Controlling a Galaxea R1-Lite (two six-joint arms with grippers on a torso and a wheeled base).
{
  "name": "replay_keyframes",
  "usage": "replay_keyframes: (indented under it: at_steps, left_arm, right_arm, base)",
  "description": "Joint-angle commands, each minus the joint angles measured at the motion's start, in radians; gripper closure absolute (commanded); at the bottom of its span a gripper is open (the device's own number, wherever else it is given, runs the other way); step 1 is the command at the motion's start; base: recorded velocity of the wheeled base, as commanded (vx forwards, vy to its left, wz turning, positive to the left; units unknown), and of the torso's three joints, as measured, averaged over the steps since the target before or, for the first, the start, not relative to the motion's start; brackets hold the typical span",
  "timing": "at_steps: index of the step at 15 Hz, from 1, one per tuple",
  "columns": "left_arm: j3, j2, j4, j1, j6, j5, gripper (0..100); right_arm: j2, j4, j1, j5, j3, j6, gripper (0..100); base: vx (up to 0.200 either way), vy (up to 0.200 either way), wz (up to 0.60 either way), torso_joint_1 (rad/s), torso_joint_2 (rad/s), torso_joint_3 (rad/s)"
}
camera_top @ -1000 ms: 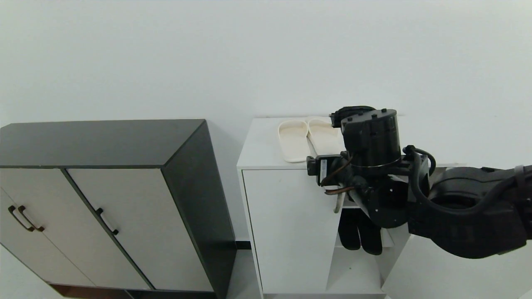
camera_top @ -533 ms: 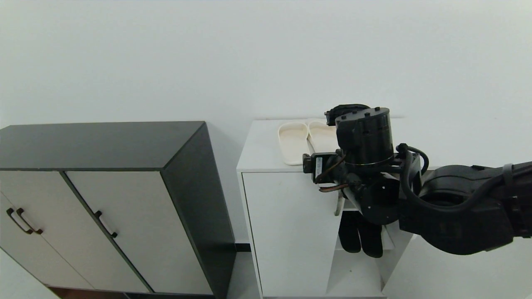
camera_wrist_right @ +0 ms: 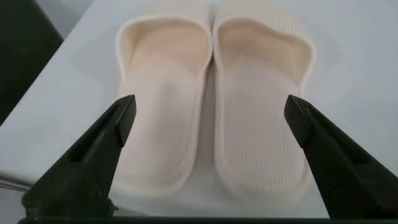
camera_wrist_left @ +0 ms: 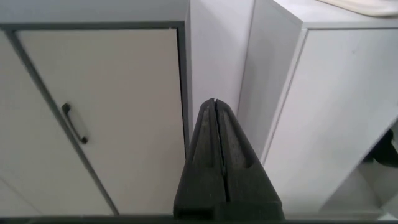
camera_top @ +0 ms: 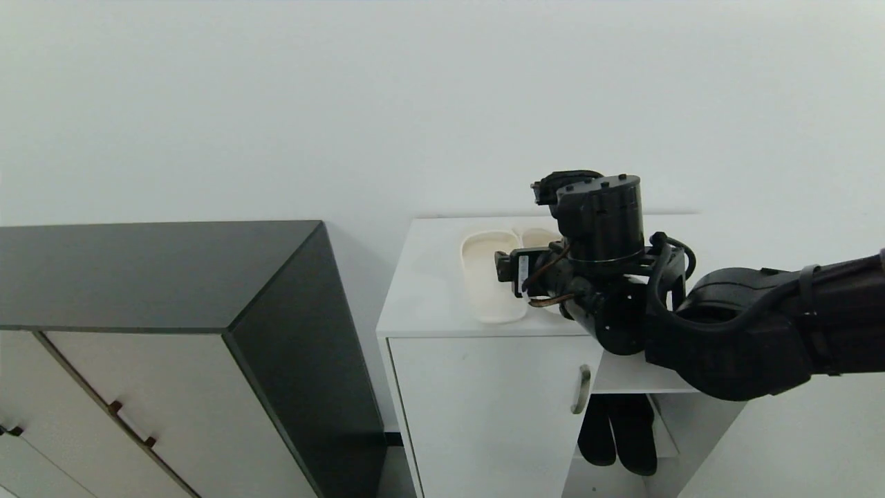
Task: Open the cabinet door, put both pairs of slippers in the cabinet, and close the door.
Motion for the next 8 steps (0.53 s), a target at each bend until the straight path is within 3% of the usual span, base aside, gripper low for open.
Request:
replay_keyframes:
  at_steps: [1,8]
  left_arm:
    - [0.0,0.001,0.0,0.0,-0.001,0.001,100]
    - [0.0,0.001,0.0,-0.001,-0.001,0.001,100]
  right_arm:
    - [0.051,-0.002,-0.029,0.008,-0.042,-0.015,0]
    - [0.153,0.004,-0.075,0.051,-0.159,-0.045,0]
  base:
    - [0.0,0.0,0.0,0.0,0.0,0.0]
    - [0.0,0.0,0.0,0.0,0.0,0.0]
